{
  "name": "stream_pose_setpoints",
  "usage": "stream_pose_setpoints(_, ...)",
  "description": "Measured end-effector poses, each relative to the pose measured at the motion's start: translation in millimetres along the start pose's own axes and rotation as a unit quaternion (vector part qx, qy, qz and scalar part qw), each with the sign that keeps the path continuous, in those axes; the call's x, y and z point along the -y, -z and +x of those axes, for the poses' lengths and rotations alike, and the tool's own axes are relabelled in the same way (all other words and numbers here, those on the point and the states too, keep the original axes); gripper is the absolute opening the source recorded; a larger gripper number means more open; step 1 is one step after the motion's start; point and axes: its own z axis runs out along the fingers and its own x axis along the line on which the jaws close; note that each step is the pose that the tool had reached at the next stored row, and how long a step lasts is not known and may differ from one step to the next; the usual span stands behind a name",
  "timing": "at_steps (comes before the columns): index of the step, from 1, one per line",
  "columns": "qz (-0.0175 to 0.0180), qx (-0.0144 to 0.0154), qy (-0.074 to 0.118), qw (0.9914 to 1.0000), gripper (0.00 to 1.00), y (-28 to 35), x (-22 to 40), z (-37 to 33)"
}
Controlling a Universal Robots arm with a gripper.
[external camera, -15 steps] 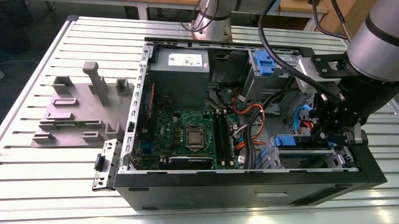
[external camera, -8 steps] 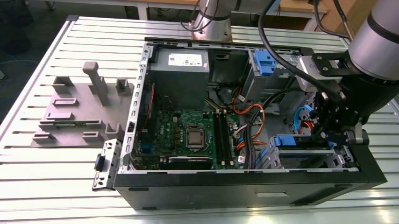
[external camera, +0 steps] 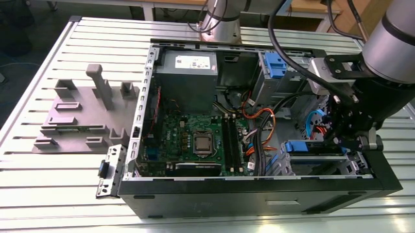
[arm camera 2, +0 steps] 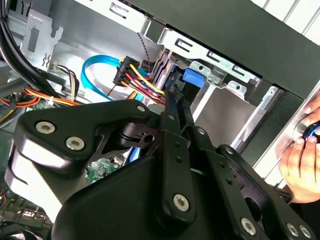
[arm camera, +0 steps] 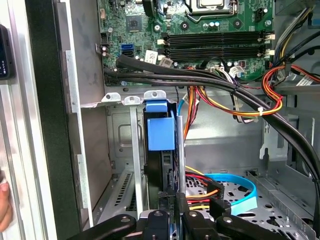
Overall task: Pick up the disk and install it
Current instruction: 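Insert the first disk wire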
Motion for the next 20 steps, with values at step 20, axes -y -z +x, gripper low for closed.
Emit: stream_pose_setpoints(20, -0.0001, 0.0009, 0.0, 1.0, 0.17, -0.7, -0.2, -0.7)
